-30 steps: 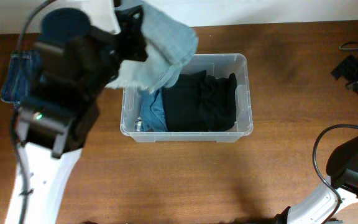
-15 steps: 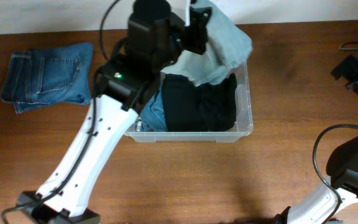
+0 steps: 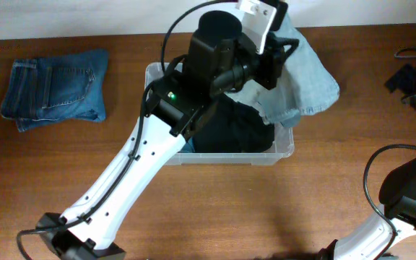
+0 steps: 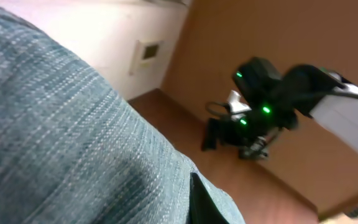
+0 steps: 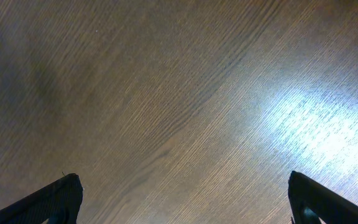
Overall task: Pack container
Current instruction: 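Grasp and lift the light-blue jeans with the left gripper toward the container, then lower the light-blue jeans into the container over the black garments, then release and press the light-blue jeans flat with the left gripper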
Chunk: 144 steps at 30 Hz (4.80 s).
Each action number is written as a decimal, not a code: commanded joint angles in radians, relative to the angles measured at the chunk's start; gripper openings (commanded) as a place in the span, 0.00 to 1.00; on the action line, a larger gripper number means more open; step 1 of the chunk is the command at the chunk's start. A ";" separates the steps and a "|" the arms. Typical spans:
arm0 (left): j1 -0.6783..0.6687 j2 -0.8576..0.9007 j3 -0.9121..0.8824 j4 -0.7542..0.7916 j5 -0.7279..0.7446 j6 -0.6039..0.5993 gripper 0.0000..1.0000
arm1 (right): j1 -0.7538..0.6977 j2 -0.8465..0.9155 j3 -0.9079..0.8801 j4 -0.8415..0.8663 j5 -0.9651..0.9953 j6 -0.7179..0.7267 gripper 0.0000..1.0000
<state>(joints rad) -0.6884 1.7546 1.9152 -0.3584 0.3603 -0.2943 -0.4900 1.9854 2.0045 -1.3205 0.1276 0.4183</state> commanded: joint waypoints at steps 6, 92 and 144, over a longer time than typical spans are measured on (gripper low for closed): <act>-0.009 -0.005 0.031 -0.063 0.047 0.185 0.01 | -0.001 0.013 -0.003 0.000 0.016 0.006 0.99; 0.442 0.244 0.122 -0.936 -0.558 0.389 0.41 | -0.001 0.013 -0.003 0.000 0.016 0.006 0.98; 0.231 0.587 0.148 -0.769 -0.354 0.328 0.01 | -0.001 0.013 -0.003 0.000 0.016 0.006 0.98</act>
<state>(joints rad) -0.4160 2.3009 2.0556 -1.1313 -0.0402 0.0441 -0.4900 1.9873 2.0045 -1.3209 0.1276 0.4187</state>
